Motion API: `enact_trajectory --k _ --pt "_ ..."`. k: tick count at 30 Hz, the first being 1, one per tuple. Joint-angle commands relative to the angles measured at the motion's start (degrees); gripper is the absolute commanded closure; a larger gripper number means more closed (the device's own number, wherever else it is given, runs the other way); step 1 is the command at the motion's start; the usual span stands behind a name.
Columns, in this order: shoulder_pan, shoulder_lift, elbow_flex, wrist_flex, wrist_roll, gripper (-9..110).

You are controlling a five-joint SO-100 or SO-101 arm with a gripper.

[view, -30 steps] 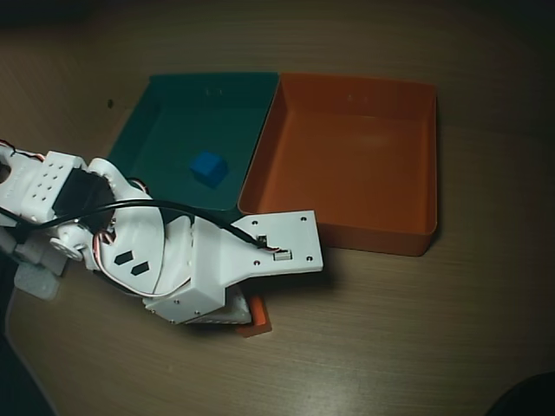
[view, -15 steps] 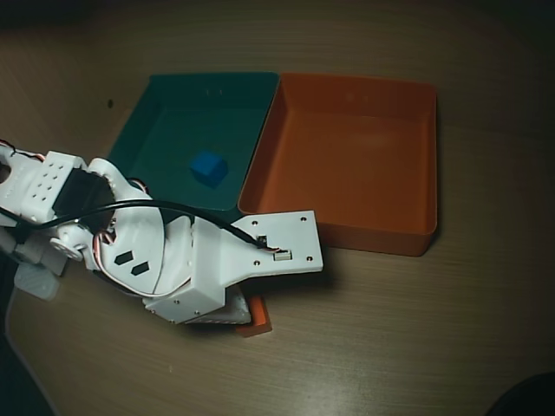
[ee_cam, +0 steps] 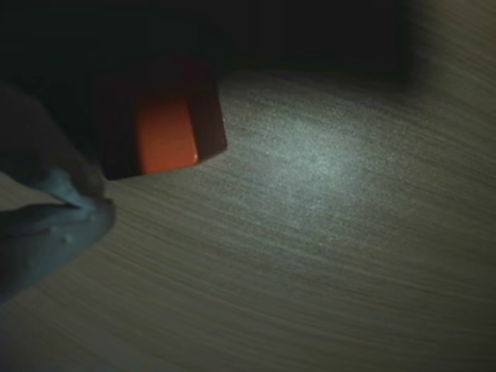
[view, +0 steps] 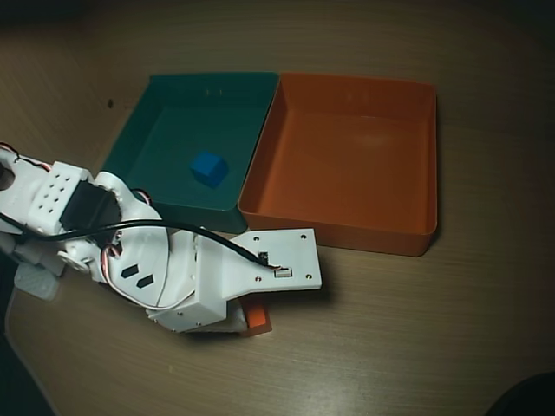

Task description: Grasp a cube and put it in the box.

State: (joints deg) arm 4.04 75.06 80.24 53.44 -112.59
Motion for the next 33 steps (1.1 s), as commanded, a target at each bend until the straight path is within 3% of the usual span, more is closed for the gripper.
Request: enact_trajectory --k 1,18,21,28,33 --pt "-0.2 1.6 -0.9 -0.1 0.5 107" --pt "-0.4 1.5 -1.0 -0.9 1.0 105" --pt "-0.3 1.6 -1.0 -0.9 0.7 96" --pt "-0.2 1.7 -1.6 -0.9 1.1 65" --pt "-0.1 1.7 -1.8 -1.0 0.7 52"
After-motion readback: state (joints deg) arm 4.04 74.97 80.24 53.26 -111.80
